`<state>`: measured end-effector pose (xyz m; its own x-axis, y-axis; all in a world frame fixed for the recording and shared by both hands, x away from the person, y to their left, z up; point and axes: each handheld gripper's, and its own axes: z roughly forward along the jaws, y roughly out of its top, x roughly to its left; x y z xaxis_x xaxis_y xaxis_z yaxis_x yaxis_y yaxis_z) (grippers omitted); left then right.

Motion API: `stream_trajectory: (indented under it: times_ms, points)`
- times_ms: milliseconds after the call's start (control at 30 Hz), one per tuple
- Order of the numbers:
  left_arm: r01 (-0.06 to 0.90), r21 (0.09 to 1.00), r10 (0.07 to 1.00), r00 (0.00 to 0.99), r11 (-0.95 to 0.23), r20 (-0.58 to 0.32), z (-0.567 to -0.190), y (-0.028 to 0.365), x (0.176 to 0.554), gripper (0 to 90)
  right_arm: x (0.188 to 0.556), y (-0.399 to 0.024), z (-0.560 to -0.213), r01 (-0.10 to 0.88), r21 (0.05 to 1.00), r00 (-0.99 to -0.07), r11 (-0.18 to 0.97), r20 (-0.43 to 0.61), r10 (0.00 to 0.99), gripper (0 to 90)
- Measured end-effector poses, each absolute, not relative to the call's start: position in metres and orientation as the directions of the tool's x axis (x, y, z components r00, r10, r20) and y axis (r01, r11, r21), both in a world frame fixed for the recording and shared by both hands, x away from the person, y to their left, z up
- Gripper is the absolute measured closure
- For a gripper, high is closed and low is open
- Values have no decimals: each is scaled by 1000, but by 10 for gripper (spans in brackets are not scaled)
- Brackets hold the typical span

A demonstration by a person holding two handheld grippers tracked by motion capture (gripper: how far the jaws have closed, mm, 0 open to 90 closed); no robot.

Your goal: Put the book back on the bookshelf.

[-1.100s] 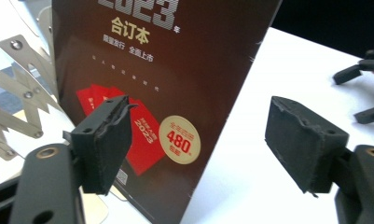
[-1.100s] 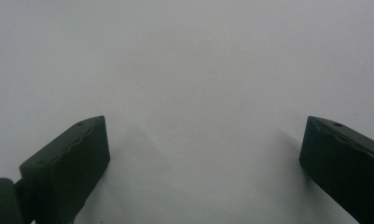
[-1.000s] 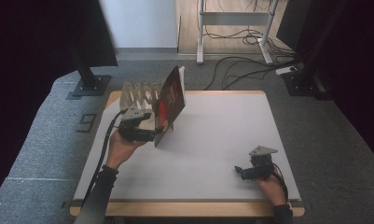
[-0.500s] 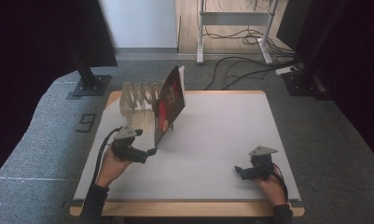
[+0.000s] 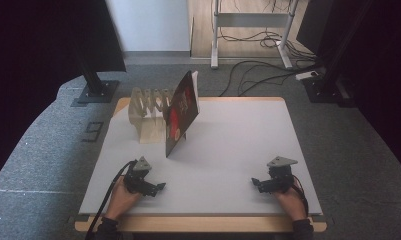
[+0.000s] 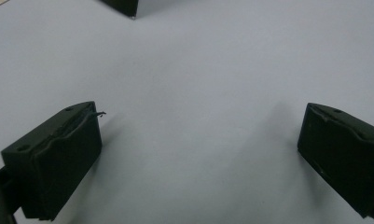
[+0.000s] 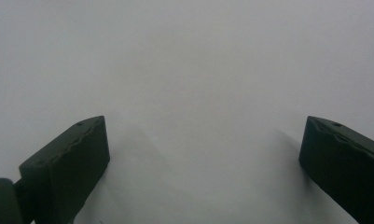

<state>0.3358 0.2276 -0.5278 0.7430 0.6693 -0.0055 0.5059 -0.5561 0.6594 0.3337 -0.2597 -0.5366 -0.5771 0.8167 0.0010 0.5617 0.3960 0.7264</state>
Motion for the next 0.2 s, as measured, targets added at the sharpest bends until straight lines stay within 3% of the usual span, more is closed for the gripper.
stream_trajectory:
  times_ms: [200]
  points:
    - [508, 660, 671, 742, -553, -9, -528, 228, 336, 0, 333, -260, -537, 561, 727, -577, 396, 1, 817, 10]
